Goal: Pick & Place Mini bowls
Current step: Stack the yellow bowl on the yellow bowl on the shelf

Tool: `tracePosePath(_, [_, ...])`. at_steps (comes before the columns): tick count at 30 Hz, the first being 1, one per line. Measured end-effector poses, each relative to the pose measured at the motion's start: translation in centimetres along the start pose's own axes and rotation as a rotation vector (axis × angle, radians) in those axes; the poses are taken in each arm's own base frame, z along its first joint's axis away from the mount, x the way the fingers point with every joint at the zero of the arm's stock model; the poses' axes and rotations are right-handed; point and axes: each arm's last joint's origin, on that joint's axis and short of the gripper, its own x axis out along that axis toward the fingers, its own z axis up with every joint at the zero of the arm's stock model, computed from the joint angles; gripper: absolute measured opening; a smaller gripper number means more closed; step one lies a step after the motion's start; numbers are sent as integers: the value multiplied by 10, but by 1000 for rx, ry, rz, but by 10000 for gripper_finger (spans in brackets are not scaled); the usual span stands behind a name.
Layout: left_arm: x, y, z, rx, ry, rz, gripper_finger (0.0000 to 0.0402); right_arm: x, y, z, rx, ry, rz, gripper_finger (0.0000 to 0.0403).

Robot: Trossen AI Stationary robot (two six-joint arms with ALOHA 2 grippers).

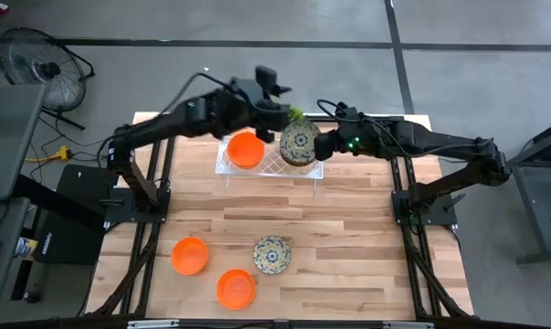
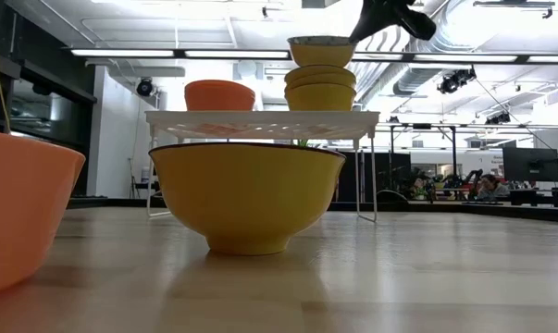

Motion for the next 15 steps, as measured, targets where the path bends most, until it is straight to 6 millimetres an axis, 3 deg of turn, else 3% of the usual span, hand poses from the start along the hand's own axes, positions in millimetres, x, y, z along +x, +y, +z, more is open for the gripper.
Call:
tracePosePath(9, [-69, 54, -10, -5, -123, 7, 198, 5, -9, 8, 75, 79, 42, 0])
tracePosePath(15, [-124, 65, -34, -18, -249, -113, 198, 9, -15, 13, 122, 115, 63, 0])
